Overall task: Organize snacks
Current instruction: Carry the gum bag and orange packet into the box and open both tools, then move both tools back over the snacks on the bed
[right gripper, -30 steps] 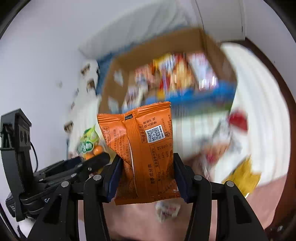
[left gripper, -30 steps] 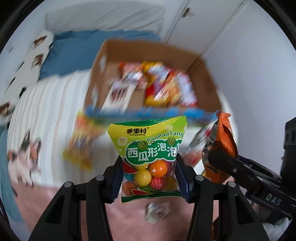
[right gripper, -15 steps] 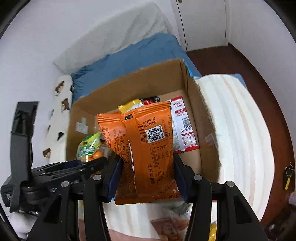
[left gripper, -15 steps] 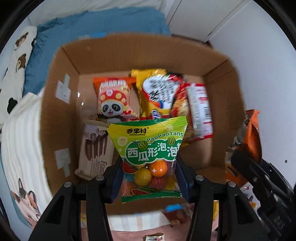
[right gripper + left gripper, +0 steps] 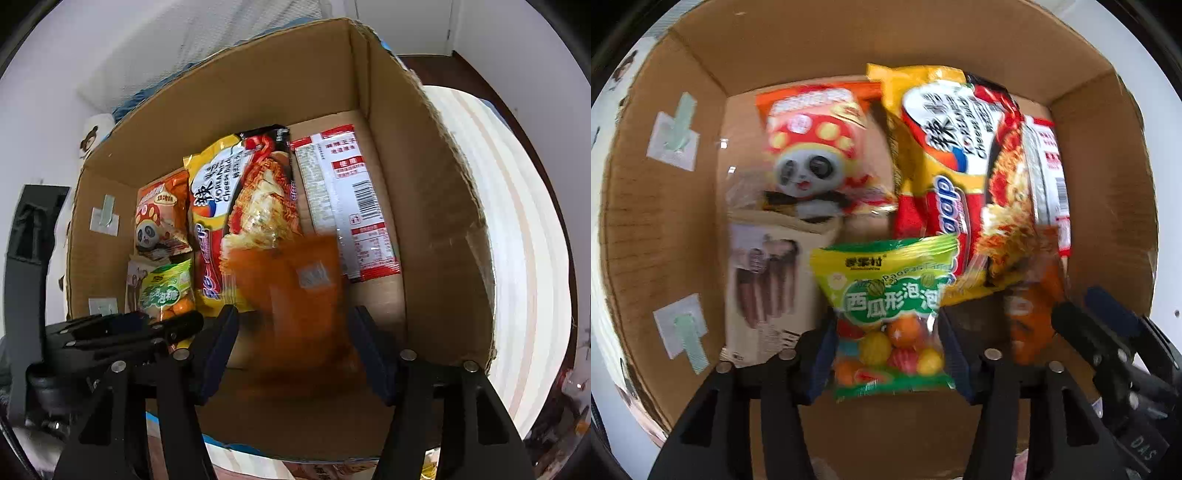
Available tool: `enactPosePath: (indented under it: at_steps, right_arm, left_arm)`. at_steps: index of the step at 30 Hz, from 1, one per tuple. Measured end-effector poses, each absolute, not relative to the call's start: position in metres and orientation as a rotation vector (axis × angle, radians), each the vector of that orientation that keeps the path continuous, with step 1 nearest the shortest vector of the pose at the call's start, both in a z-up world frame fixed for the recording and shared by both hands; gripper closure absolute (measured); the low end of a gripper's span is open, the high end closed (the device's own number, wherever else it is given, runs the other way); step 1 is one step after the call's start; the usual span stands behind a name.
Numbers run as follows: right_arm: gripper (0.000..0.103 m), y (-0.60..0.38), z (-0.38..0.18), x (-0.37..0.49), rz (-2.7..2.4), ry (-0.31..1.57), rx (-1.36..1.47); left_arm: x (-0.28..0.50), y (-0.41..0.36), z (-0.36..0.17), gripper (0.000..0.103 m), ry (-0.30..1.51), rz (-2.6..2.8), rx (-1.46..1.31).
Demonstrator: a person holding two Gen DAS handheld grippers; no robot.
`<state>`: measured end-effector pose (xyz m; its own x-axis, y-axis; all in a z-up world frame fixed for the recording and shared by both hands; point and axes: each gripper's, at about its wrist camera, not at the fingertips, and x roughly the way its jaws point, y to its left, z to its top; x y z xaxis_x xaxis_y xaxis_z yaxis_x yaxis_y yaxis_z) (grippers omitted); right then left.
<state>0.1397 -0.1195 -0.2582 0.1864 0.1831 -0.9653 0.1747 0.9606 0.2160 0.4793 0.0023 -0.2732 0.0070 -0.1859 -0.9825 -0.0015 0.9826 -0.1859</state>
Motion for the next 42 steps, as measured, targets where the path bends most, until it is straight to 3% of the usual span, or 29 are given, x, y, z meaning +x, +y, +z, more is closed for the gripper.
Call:
enactPosePath:
  at_steps: [2, 3, 6, 18, 30, 42]
  right_arm:
    - [0.027, -0.112, -0.256, 0.14, 0.009, 1.394, 0.272]
    - [0.019, -0.107, -0.254, 0.141, 0.01, 1.394, 0.248]
    - [0.005, -0.101, -0.251, 0.142, -0.01, 1.378, 0.207]
    - [0.005, -0.105, -0.226, 0.121, -0.022, 1.33, 0.206]
    - [0.005, -0.097, -0.165, 0.053, -0.034, 1.099, 0.112]
    - [0.005, -0.087, -0.106, -0.012, -0.009, 0.934, 0.119]
  left_arm:
    - [0.48, 0.009, -0.27, 0.019, 1.539, -0.13, -0.157]
    - [0.48, 0.01, -0.268, 0.015, 1.535, -0.129, -0.159]
    - [0.483, 0.018, -0.262, 0.015, 1.519, -0.112, -0.16]
    - [0.452, 0.041, -0.202, 0.015, 1.33, -0.071, -0.106]
    - [0.362, 0.046, -0.128, 0.015, 1.033, -0.011, -0.069]
    - [0.3, 0.051, -0.083, 0.015, 0.907, -0.001, -0.07]
